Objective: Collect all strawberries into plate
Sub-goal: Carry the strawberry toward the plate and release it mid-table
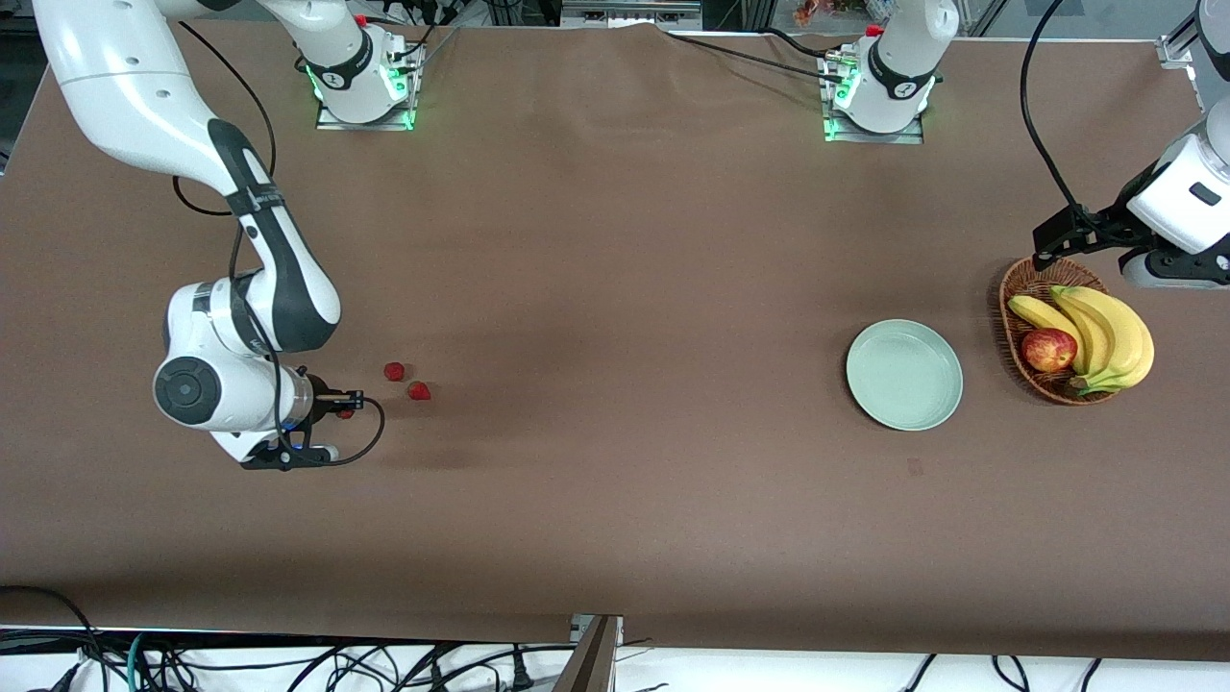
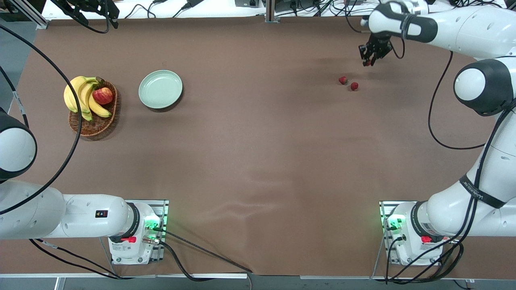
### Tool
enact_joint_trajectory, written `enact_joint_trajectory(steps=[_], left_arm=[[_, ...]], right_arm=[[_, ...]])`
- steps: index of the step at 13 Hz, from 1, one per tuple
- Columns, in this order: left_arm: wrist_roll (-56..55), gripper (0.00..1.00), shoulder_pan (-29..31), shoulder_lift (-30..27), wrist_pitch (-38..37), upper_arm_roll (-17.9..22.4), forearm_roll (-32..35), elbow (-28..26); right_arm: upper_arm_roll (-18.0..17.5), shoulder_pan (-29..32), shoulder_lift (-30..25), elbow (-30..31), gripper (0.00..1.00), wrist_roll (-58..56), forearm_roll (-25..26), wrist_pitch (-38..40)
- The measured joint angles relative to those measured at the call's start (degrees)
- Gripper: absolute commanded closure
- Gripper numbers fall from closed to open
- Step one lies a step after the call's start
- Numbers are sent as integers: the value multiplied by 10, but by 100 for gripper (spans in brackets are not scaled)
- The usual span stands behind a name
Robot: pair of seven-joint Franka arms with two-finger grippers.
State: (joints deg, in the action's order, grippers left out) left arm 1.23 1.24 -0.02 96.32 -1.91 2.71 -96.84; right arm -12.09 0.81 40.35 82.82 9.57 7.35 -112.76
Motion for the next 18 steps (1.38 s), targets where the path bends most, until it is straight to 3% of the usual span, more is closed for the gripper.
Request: enact_joint_trajectory(steps=[4, 8, 11, 16, 17, 18], left_arm=[[0, 0, 0, 0, 0, 0, 0, 0], [0, 0, 0, 0, 0, 0, 0, 0], [0, 0, 1, 0, -4, 0, 0, 0], [0, 0, 1, 1, -6, 0, 0, 0], [0, 0, 1, 1, -6, 0, 0, 0], [0, 0, 1, 1, -6, 0, 0, 0]], right_arm=[[-13, -80, -6, -55, 90, 116, -1, 48], [-24, -201, 0, -63, 90, 297, -1, 18], [-28, -285, 28, -63, 90, 420, -12, -70], [-28, -400, 117, -97, 89, 577, -31, -280], [-28, -420, 139, -115, 82, 605, -31, -320], [-27, -437, 161, -132, 81, 626, -31, -354]])
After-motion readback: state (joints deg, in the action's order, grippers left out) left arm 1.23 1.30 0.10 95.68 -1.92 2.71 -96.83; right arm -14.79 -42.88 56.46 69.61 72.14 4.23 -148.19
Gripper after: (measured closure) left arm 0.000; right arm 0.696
